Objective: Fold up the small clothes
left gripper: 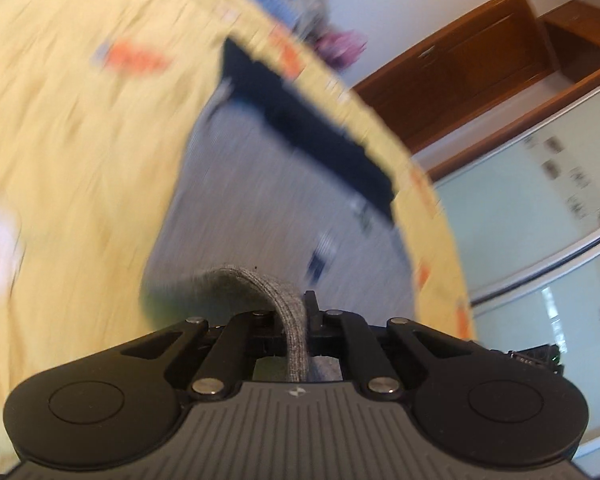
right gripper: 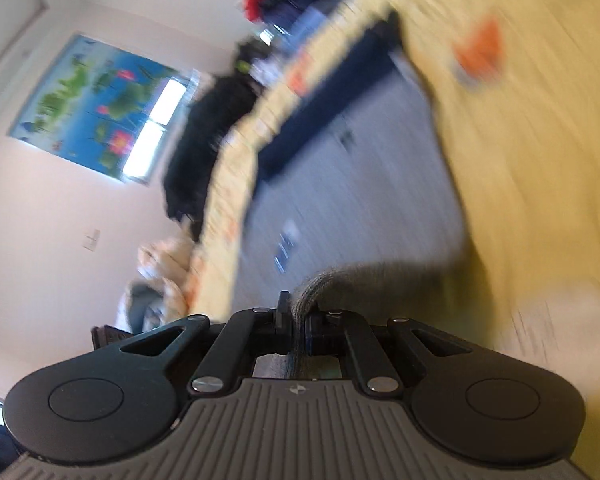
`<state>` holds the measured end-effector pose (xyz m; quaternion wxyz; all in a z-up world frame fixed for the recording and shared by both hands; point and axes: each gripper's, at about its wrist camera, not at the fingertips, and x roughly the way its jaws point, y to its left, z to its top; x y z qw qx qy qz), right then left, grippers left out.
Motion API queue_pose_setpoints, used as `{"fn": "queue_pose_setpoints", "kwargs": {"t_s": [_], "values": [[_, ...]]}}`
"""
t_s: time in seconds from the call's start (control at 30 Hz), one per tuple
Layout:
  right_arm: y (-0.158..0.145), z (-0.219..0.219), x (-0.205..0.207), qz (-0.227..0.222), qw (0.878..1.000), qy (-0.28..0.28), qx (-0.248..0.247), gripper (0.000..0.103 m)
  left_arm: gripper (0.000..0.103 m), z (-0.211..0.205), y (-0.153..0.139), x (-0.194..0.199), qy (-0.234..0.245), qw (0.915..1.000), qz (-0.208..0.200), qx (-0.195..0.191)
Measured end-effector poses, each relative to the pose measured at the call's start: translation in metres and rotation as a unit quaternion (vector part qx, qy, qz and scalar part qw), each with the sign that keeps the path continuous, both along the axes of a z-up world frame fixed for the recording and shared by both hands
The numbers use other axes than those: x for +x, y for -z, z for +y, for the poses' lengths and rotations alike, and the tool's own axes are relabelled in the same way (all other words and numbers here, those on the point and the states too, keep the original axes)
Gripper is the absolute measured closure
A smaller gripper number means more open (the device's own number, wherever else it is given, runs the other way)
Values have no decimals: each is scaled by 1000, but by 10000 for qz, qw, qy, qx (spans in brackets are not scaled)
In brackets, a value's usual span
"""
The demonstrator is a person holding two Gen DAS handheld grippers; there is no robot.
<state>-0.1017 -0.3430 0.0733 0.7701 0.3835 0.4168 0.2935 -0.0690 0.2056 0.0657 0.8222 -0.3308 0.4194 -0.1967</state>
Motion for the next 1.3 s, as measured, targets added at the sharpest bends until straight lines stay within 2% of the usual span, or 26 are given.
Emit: {"fn": "queue_pose_setpoints", "kwargs": {"t_s": [0.13,0.23,0.3,0.43,0.6,0.73,0.8,0.83,0.87,0.9,0.93,0.97,1.0,1.03,1.1,1.2,1.3], "values": [[-24,-1,60,-510,9979,210,330,88,98,-3,-31,60,-50,9986,-531,45],[-31,-7,108,-699,9951,424,562,88,98,-8,-45,109,-101,9972,-735,94],[-30,-14,139,-692,9933,594,711,88,98,-13,-51,144,-149,9967,-788,154],[-12,-23,203,-383,9895,1005,966,88,98,-21,-54,212,-316,9957,-805,334],[17,-32,276,-28,9832,1521,1005,88,98,-28,-35,282,-564,9937,-721,640],[48,-30,320,329,9781,1808,972,88,98,-33,-8,322,-717,9927,-449,856],[62,-25,335,497,9777,1825,910,83,97,-33,6,339,-803,9920,-179,952],[67,-23,339,576,9758,1930,846,70,96,-33,10,343,-890,9914,-131,947],[71,-23,342,659,9723,2079,841,43,92,-29,11,346,-968,9912,-103,891],[74,-23,344,666,9675,2237,975,31,88,-25,10,347,-1049,9915,-120,757],[75,-23,343,554,9629,2368,1169,19,74,-18,7,346,-1185,9911,-258,555],[71,-23,340,410,9593,2501,1244,14,47,-12,0,341,-1342,9888,-500,421],[66,-22,337,267,9581,2578,1221,12,29,-6,-9,334,-1546,9842,-762,403],[61,-20,335,175,9598,2565,1124,12,5,-1,-17,327,-1797,9778,-961,484],[54,-15,328,102,9663,2429,846,12,3,9,-28,309,-2161,9670,-1171,668],[45,-7,299,-14,9772,2065,490,13,3,16,-25,273,-2187,9687,-947,687],[37,-4,245,-160,9844,1751,-16,13,3,12,-4,218,-2081,9735,-713,632]]}}
